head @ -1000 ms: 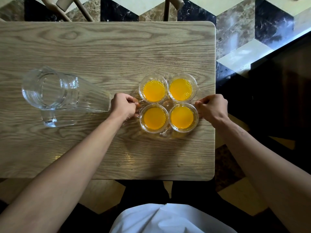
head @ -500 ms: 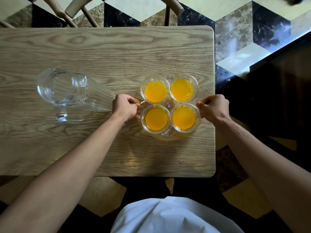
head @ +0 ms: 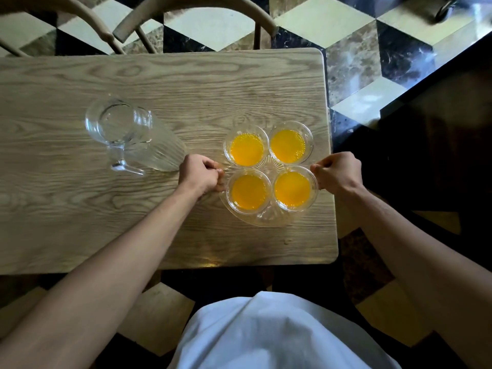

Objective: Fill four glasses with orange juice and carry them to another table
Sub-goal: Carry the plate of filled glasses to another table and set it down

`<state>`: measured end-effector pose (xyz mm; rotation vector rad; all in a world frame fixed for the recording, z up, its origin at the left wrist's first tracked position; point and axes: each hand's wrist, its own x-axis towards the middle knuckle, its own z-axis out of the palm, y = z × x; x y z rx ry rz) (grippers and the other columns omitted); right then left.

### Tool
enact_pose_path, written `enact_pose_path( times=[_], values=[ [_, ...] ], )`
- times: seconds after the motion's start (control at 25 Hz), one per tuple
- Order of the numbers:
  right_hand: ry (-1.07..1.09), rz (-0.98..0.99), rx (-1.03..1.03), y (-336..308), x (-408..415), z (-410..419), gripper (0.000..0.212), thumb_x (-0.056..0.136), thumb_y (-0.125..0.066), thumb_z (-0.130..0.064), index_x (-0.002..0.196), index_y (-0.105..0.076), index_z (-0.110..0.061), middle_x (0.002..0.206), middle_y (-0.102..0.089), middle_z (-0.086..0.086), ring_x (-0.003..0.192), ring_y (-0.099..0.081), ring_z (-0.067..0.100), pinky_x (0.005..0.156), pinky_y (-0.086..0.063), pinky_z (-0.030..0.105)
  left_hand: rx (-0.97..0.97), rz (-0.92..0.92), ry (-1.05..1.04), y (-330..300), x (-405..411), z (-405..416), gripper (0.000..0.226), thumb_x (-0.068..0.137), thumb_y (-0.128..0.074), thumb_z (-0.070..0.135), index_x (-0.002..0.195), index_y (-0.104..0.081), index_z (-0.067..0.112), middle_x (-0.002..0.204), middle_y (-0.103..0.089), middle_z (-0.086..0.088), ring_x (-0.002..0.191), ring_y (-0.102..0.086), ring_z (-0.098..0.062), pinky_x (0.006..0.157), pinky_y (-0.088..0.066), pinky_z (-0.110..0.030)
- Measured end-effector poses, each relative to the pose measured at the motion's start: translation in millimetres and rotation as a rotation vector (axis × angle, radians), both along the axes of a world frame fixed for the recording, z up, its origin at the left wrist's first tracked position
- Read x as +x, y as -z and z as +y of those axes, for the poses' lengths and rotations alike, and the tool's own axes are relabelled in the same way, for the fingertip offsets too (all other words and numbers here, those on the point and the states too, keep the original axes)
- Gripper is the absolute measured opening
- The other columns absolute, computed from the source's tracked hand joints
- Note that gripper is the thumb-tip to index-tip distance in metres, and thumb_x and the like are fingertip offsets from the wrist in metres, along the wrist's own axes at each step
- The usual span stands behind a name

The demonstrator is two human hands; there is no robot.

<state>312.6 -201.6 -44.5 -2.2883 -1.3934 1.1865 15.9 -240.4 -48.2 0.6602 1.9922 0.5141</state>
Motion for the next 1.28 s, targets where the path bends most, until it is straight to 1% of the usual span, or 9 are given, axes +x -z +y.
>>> enact_pose_path(
  times=[0.16,0.28,0.44,0.56,0.76,0.92,1.04,1.16,1.28],
  values=[
    [-0.008,-0.003,0.011,-6,-2,-18,0.013,0.085,-0.082,-0.022,0.08,-0.078,-0.011,0.062,-0.073,0.002,0.048,-0.07,0.007,0.043,-0.052,0.017,-0.003,-0.041,0.016,-8,-4,-15,0.034,0.093,-0.061,-0.02,0.069,-0.067,0.004,0.066,-0.068,-0.008,0.036,-0.062,-0.005,0.036,-0.054,-0.025],
    [-0.014,-0.004,0.016,-11,-6,-32,0.013,0.085,-0.081,-0.022,0.08,-0.078,-0.011,0.063,-0.074,0.003,0.049,-0.071,0.007,0.043,-0.052,0.016,0.001,-0.073,0.034,-9,-9,-29,0.031,0.095,-0.058,-0.02,0.073,-0.066,0.001,0.071,-0.068,-0.012,0.044,-0.063,-0.011,0.039,-0.057,-0.026],
    [-0.057,-0.002,0.022,-15,-9,-45,0.012,0.086,-0.08,-0.02,0.08,-0.078,-0.01,0.062,-0.073,0.004,0.048,-0.07,0.007,0.042,-0.05,0.015,0.003,-0.052,0.008,-11,-13,-46,0.025,0.094,-0.06,-0.019,0.08,-0.07,-0.001,0.07,-0.069,-0.01,0.04,-0.063,-0.006,0.038,-0.054,-0.024],
    [-0.073,0.005,0.029,-17,-10,-52,0.012,0.085,-0.081,-0.019,0.077,-0.076,-0.012,0.063,-0.074,0.004,0.049,-0.071,0.008,0.046,-0.055,0.019,0.017,-0.035,-0.028,-11,-11,-65,0.023,0.093,-0.059,-0.02,0.082,-0.071,-0.004,0.069,-0.069,-0.01,0.038,-0.062,-0.005,0.037,-0.055,-0.025],
    [-0.199,0.018,0.015,-23,-8,-62,0.012,0.084,-0.081,-0.018,0.08,-0.077,-0.008,0.066,-0.074,0.006,0.046,-0.069,0.005,0.043,-0.053,0.017,0.042,0.059,-0.103,-6,-5,-112,0.036,0.087,-0.064,-0.017,0.066,-0.072,0.011,0.069,-0.076,-0.008,0.045,-0.068,-0.009,0.048,-0.06,-0.028],
    [-0.304,0.005,0.006,-30,-10,-73,0.01,0.084,-0.081,-0.014,0.081,-0.077,-0.006,0.06,-0.072,0.001,0.043,-0.066,0.002,0.042,-0.052,0.017,0.03,0.098,-0.202,1,2,-156,0.043,0.08,-0.068,-0.011,0.052,-0.075,0.021,0.066,-0.077,0.002,0.064,-0.077,-0.017,0.062,-0.067,-0.035],
    [-0.409,0.005,0.008,-35,-19,-85,0.009,0.083,-0.082,-0.013,0.075,-0.077,-0.01,0.046,-0.066,-0.008,0.04,-0.064,0.0,0.037,-0.046,0.013,0.017,0.069,-0.307,0,8,-195,0.047,0.08,-0.067,-0.011,0.054,-0.078,0.027,0.074,-0.079,-0.004,0.08,-0.08,-0.03,0.072,-0.068,-0.047],
    [-0.501,-0.018,0.001,-37,-31,-96,0.01,0.081,-0.082,-0.01,0.072,-0.078,-0.009,0.048,-0.068,-0.003,0.04,-0.065,0.002,0.04,-0.051,0.017,0.019,0.019,-0.438,1,9,-230,0.035,0.084,-0.065,-0.015,0.065,-0.073,0.014,0.067,-0.078,-0.003,0.077,-0.081,-0.028,0.061,-0.067,-0.044],
    [-0.61,-0.027,-0.009,-40,-53,-112,0.009,0.081,-0.079,-0.009,0.072,-0.079,-0.008,0.051,-0.071,0.0,0.041,-0.065,0.003,0.046,-0.056,0.021,0.027,0.001,-0.542,-7,5,-270,0.027,0.088,-0.067,-0.015,0.075,-0.069,0.008,0.077,-0.077,-0.008,0.06,-0.078,-0.013,0.052,-0.064,-0.034]
  ],
)
